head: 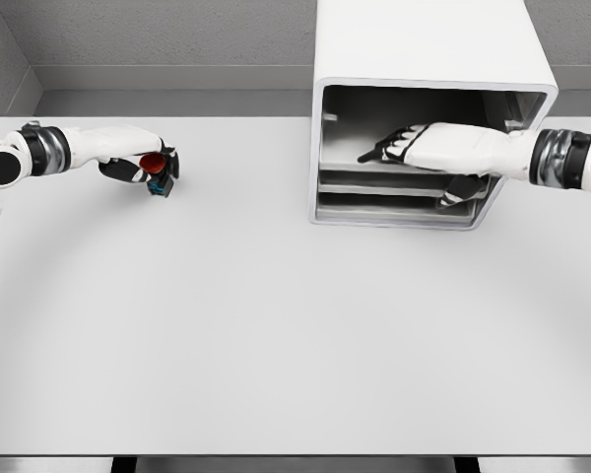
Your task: Slide open multi-storey tabletop storage cabinets and put open load switch and slide close multi-storey tabletop storage cabinets
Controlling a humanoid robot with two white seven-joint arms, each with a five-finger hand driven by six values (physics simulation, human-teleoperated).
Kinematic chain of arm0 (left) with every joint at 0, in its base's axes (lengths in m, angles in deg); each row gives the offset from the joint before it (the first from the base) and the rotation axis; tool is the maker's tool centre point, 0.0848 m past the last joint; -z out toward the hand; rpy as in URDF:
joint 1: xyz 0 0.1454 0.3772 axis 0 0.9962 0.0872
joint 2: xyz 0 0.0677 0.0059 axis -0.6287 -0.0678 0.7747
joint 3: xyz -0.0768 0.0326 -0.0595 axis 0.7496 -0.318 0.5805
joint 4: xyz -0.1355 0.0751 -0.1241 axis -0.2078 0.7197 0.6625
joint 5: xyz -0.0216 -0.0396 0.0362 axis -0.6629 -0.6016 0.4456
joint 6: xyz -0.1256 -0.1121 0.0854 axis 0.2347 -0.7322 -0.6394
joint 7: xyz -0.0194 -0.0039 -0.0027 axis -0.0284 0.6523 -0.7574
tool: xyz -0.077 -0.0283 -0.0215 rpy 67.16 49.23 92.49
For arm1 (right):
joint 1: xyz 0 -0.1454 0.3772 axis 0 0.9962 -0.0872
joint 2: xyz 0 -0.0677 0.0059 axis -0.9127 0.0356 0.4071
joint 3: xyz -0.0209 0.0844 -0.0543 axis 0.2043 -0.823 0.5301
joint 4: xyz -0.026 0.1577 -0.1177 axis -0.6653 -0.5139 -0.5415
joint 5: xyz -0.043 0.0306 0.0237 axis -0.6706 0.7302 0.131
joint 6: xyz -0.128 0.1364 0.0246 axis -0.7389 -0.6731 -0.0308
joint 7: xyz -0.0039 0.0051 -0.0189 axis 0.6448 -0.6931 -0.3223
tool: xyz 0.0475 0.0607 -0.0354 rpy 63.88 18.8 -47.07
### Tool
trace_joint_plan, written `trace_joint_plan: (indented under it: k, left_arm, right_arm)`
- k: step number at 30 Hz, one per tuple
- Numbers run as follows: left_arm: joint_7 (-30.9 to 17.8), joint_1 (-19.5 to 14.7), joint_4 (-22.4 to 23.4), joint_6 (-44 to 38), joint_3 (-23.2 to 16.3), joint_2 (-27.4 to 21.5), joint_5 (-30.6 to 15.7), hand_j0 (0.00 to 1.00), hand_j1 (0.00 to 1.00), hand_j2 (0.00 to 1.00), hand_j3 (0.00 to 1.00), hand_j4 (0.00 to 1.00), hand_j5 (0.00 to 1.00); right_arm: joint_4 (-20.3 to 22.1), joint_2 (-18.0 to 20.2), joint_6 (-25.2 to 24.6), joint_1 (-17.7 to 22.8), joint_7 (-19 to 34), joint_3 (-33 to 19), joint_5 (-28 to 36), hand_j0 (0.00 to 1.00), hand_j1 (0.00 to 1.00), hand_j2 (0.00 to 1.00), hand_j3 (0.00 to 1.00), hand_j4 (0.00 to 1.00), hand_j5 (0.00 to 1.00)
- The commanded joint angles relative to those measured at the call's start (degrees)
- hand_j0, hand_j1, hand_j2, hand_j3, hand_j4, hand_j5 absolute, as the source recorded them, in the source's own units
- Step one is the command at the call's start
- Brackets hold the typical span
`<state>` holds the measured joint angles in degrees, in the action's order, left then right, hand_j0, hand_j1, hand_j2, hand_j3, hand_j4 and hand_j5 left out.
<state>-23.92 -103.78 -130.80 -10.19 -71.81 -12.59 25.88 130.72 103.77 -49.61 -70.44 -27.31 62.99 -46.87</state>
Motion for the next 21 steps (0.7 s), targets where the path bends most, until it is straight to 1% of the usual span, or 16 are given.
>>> trace_joint_plan:
  k: [1,2,3,4,6,7,8,9,10,12,13,14,16,17,19,21]
  left_arm:
    - [0.07,0.0,0.08,-0.14,-0.04,0.08,-0.43,0.41,0.41,0.41,0.41,0.41,0.41]
    - [0.07,0.0,0.08,-0.14,-0.04,-0.01,-0.43,0.4,0.4,0.4,0.4,0.4,0.4]
    - [0.07,-0.09,-0.28,-0.14,-0.04,-0.18,-0.52,0.4,0.4,0.4,0.4,0.4,0.4]
    - [0.07,-0.26,-0.63,-0.14,-0.04,-0.45,-0.7,0.4,0.4,0.4,0.4,0.4,0.4]
    - [0.07,-0.88,-1.42,-0.14,-0.13,-0.89,-1.05,0.4,0.4,0.4,0.4,0.4,0.4]
    - [0.07,-1.32,-1.95,-0.14,-0.31,-1.32,-2.36,0.4,0.4,0.4,0.4,0.4,0.4]
    - [0.07,-1.32,-3.96,-0.14,-0.48,-2.73,-3.51,0.4,0.4,0.4,0.4,0.4,0.4]
    - [0.07,-1.23,-8.61,-0.14,-0.66,-4.74,-5.26,0.4,0.4,0.4,0.4,0.4,0.4]
    - [0.07,-0.97,-13.1,-0.14,-0.75,-6.33,-7.11,0.4,0.4,0.4,0.4,0.4,0.4]
    - [0.07,-0.35,-21.36,-0.14,-0.84,-9.85,-9.05,0.4,0.4,0.4,0.4,0.4,0.4]
    - [0.07,0.44,-25.4,-0.14,-1.54,-11.25,-10.27,0.4,0.4,0.4,0.4,0.4,0.4]
    - [0.07,0.53,-30.05,-0.14,-3.38,-13.62,-12.64,0.4,0.4,0.4,0.4,0.4,0.4]
    - [0.07,0.61,-37.19,-0.14,-4.44,-16.53,-14.76,0.4,0.4,0.4,0.4,0.4,0.4]
    - [0.07,0.7,-39.29,-0.14,-4.44,-17.49,-15.81,0.4,0.4,0.4,0.4,0.4,0.4]
    - [0.07,0.97,-43.34,-0.14,-4.44,-20.39,-18.01,0.4,0.4,0.4,0.4,0.4,0.4]
    - [0.07,1.05,-48.52,-0.14,-4.44,-24.0,-20.73,0.4,0.4,0.4,0.4,0.4,0.4]
  right_arm:
    - [1.18,0.09,3.33,0.0,0.3,0.91,1.21,1.0,1.0,1.0,1.0,1.0,1.0]
    - [2.14,0.71,3.42,0.0,0.3,0.82,1.22,1.0,1.0,1.0,1.0,1.0,1.0]
    - [4.25,1.67,3.42,1.06,0.3,0.74,1.22,1.0,1.0,1.0,1.0,1.0,1.0]
    - [5.31,2.29,3.5,1.41,0.3,0.74,1.22,1.0,1.0,1.0,1.0,1.0,1.0]
    - [5.75,3.17,5.0,1.67,0.3,0.56,1.22,1.0,1.0,1.0,1.0,1.0,1.0]
    - [6.19,3.26,5.35,1.76,0.3,0.56,1.22,1.0,1.0,1.0,1.0,1.0,1.0]
    - [6.72,3.52,5.44,1.93,0.3,0.56,1.22,1.0,1.0,1.0,1.0,1.0,1.0]
    - [7.5,3.61,5.61,2.37,0.3,0.3,1.22,1.0,1.0,1.0,1.0,1.0,1.0]
    - [8.38,4.57,5.9,2.46,0.3,0.12,1.22,1.0,1.0,1.0,1.0,1.0,1.0]
    - [10.14,5.1,5.9,3.43,0.3,0.03,1.22,1.0,1.0,1.0,1.0,1.0,1.0]
    - [10.32,5.72,5.9,3.43,0.3,0.03,1.22,1.0,1.0,1.0,1.0,1.0,1.0]
    - [10.85,5.89,5.9,3.69,0.3,0.03,1.22,1.0,1.0,1.0,1.0,1.0,1.0]
    - [11.02,5.98,5.9,4.4,0.3,-0.05,1.22,1.0,1.0,1.0,1.0,1.0,1.0]
    - [11.2,7.12,5.9,4.66,0.3,-0.75,1.22,1.0,1.0,1.0,1.0,1.0,1.0]
    - [12.69,7.56,5.9,6.77,0.3,-3.92,1.22,1.0,1.0,1.0,1.0,1.0,1.0]
    - [13.66,8.18,5.9,7.47,0.3,-3.92,1.22,1.0,1.0,1.0,1.0,1.0,1.0]
